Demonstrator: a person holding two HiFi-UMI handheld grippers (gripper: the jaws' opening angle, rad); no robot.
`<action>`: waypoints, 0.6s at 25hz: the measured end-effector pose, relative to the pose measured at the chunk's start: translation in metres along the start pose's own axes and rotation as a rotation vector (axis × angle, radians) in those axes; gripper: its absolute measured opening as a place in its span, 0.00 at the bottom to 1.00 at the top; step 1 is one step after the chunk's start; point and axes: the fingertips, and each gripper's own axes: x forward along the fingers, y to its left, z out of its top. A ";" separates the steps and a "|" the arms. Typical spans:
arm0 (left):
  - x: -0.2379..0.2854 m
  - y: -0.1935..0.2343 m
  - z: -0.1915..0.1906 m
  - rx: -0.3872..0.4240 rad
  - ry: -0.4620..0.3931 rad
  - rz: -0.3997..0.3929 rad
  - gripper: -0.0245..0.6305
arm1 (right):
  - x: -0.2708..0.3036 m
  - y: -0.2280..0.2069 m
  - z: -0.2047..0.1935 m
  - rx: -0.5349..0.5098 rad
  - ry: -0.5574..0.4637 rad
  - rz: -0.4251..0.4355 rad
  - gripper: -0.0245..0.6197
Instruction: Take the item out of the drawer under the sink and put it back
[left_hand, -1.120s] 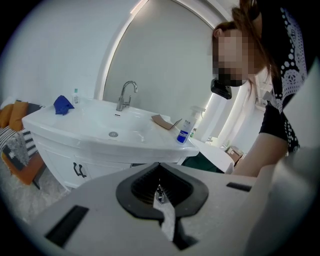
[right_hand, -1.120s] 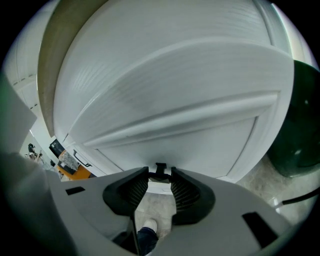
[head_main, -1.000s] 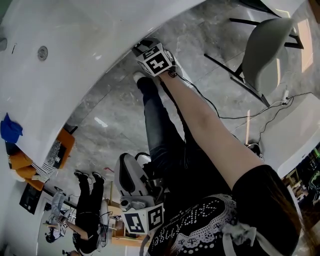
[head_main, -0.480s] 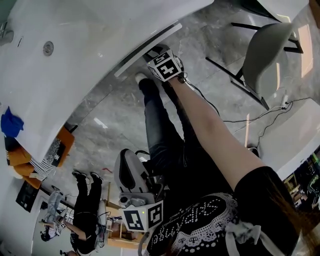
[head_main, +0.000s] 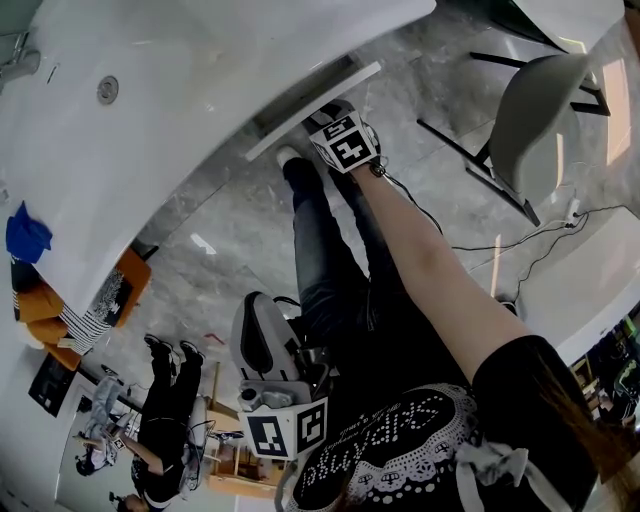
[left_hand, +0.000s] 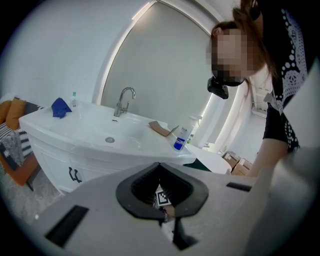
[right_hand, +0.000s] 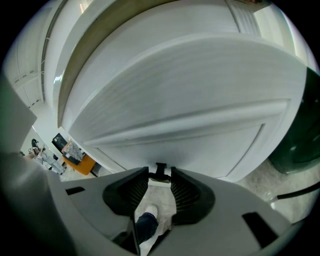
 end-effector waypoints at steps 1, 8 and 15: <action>0.000 -0.001 -0.001 0.000 0.003 -0.001 0.04 | -0.001 0.001 -0.002 -0.001 0.000 0.002 0.26; 0.005 -0.003 -0.004 0.003 0.020 -0.018 0.04 | -0.005 0.003 -0.009 -0.004 -0.008 0.008 0.26; 0.007 -0.005 -0.006 0.009 0.030 -0.030 0.04 | -0.006 0.004 -0.011 -0.014 -0.015 0.018 0.26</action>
